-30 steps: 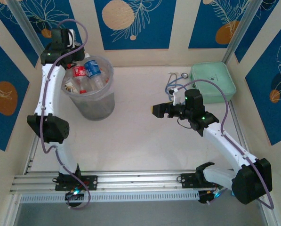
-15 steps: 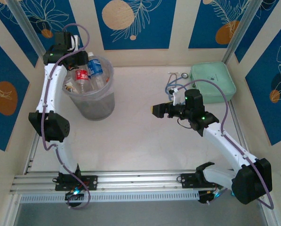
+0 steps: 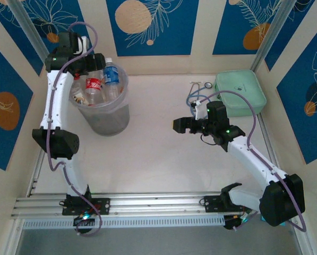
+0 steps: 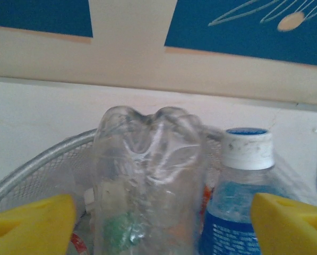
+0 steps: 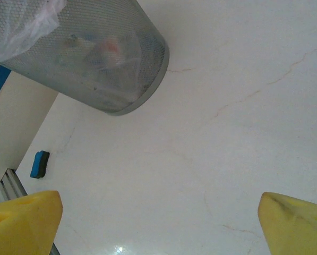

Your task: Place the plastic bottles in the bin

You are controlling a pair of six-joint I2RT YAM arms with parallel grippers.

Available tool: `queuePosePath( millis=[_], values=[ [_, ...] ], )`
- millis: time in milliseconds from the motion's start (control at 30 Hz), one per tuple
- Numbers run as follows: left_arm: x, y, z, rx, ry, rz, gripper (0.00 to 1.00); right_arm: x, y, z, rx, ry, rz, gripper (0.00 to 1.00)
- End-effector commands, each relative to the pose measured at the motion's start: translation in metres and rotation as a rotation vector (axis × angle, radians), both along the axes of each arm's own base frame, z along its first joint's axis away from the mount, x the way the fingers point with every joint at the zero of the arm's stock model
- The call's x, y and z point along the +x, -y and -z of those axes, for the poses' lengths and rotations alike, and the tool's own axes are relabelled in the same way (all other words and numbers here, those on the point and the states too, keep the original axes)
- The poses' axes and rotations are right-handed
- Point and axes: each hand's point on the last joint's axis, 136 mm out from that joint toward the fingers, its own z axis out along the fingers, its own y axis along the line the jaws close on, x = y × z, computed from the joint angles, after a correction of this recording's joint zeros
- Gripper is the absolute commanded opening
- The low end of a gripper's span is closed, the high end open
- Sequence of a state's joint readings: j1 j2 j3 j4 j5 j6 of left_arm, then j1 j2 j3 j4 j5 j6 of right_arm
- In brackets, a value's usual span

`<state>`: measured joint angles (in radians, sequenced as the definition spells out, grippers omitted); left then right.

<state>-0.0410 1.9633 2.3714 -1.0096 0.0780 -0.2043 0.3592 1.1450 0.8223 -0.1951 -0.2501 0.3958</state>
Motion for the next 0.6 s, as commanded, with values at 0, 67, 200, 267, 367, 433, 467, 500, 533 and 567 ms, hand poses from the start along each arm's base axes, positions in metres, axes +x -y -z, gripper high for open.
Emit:
queuePosePath(
  millis=[0,67,200,267,367,433,467,500,533,567],
  values=[
    [-0.025,-0.002,-0.056,-0.008,0.111,-0.001,0.91,0.003,0.001,-0.003,-0.004,-0.002,0.003,0.95],
    [-0.031,-0.005,-0.068,0.001,0.138,-0.01,0.93,0.003,0.0,-0.003,-0.004,-0.004,0.0,0.95],
    [-0.033,-0.007,-0.056,0.014,0.109,-0.016,0.83,0.003,-0.002,0.0,0.004,-0.016,-0.005,0.95],
    [-0.03,-0.006,-0.041,0.01,0.078,-0.016,0.74,0.003,-0.003,0.0,0.008,-0.019,-0.009,0.95],
    [-0.027,-0.006,-0.016,0.005,0.038,-0.025,0.63,0.002,-0.002,0.001,0.0,-0.021,-0.01,0.95],
    [-0.025,-0.008,-0.002,0.008,0.023,-0.04,0.58,0.001,0.0,0.001,-0.011,-0.017,-0.005,0.95],
    [-0.024,-0.009,0.004,0.011,0.016,-0.047,0.55,0.001,0.0,0.002,-0.015,-0.016,-0.005,0.95],
    [-0.024,-0.011,0.012,0.015,0.002,-0.053,0.52,0.001,0.0,0.002,-0.016,-0.017,-0.005,0.95],
    [-0.025,-0.011,0.021,0.015,-0.016,-0.056,0.47,0.001,0.0,0.002,-0.016,-0.017,-0.005,0.95],
    [-0.027,-0.009,0.029,0.016,-0.034,-0.05,0.44,0.0,0.0,0.003,-0.017,-0.02,-0.006,0.95]
  ],
)
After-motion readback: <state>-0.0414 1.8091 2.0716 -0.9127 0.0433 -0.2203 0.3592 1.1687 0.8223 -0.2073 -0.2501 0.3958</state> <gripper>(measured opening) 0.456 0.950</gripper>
